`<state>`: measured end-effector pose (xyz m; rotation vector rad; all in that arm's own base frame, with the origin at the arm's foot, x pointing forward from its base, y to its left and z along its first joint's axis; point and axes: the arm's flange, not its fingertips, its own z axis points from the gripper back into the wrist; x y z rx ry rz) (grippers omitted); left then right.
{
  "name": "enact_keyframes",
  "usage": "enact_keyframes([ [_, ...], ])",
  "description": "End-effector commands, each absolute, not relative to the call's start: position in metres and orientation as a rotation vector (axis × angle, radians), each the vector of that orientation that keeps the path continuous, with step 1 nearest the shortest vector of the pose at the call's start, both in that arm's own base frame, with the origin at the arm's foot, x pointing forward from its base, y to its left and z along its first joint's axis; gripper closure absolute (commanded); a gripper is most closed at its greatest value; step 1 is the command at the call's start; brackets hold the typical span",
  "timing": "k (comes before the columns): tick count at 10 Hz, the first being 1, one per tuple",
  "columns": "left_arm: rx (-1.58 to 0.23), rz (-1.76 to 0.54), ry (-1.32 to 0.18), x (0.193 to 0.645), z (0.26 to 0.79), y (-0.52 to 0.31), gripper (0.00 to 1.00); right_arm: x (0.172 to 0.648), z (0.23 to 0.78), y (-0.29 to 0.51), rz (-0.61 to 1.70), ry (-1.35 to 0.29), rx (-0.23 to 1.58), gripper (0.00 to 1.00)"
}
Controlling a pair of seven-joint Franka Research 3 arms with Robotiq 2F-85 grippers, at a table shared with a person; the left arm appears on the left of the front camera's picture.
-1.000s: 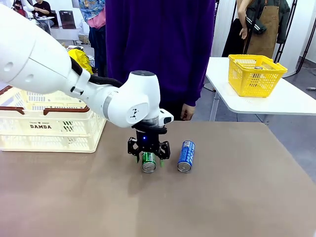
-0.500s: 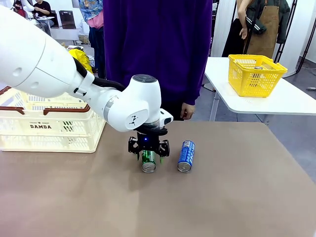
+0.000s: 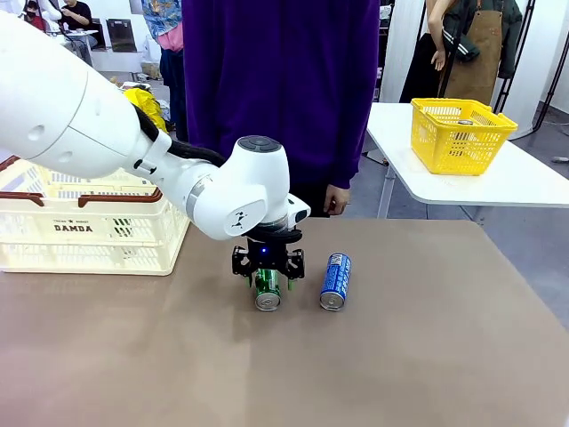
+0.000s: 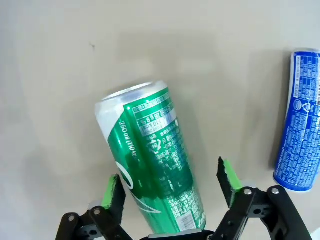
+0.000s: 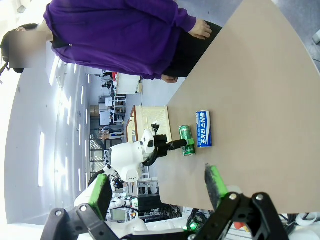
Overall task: Place the drinks into the Shopping basket.
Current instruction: Pick up one drink and place it into the Shopping basket.
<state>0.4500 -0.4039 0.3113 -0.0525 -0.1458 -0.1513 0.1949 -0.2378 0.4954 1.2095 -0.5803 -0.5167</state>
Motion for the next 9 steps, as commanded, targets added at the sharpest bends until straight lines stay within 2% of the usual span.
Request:
enact_keyframes([
  [1,0.014,-0.114,-0.19,0.4481,0.3072,-0.4072,1.0,0.1966,0.4971,-0.2394,-0.495,-0.611,1.223,0.0],
  [9,0.024,-0.09,-0.196,0.4492,0.3093,-0.4042,1.0,0.1966,0.4971,-0.2394,-0.495,-0.611,1.223,0.0],
])
